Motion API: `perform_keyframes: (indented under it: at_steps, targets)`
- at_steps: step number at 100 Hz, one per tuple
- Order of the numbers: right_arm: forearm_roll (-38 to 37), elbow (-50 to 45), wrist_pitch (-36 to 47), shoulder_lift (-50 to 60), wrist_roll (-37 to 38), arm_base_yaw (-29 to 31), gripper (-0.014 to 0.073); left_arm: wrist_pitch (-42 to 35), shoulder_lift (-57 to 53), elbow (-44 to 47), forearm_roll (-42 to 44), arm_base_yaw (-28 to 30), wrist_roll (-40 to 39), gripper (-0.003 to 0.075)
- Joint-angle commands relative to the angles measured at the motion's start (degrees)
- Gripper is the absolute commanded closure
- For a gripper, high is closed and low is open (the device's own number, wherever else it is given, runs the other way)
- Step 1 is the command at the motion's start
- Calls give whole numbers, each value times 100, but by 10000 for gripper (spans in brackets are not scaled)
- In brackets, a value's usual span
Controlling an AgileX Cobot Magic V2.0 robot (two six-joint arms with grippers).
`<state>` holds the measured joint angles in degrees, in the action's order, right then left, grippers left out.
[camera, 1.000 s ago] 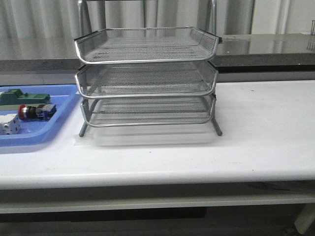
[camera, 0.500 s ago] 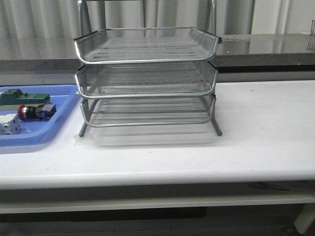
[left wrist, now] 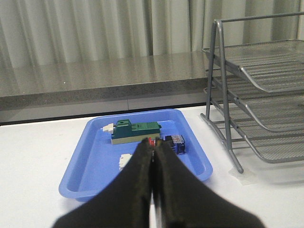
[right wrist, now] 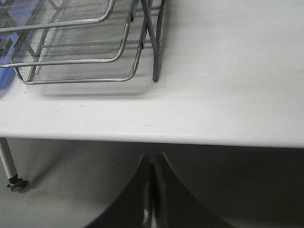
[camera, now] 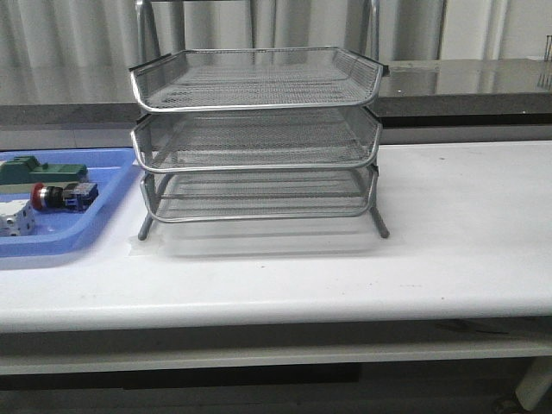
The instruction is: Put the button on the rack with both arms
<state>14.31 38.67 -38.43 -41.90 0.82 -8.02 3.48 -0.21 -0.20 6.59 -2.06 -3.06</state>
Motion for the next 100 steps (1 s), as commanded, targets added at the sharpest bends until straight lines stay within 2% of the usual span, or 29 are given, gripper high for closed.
perform_keyframes:
  at_steps: [1, 23, 33, 42, 59, 64, 86, 100]
  targets:
    - [256, 212, 306, -274, -12, -6, 651, -462, -185, 322, -43, 21, -69, 741]
    - [608, 212, 350, -620, -12, -6, 646, -462, -185, 322, -43, 21, -69, 741]
    - [854, 212, 511, -715, -12, -6, 606, -462, -185, 322, -43, 21, -69, 741]
    - [1185, 212, 737, -765, -27, -6, 511, -462, -185, 322, -43, 21, -69, 741]
    - [1643, 212, 1131, -915, -82, -6, 256, -462, -185, 322, -43, 21, -69, 741]
    - [1751, 212, 1215, -985, -82, -6, 214, -462, -185, 322, -43, 21, -69, 741]
    - [2424, 212, 1636, -1623, -82, -6, 212, -462, -185, 322, -43, 21, -69, 741]
    - [3056, 212, 1818, -2167, -492, -6, 212, -462, -185, 322, -43, 21, -69, 741]
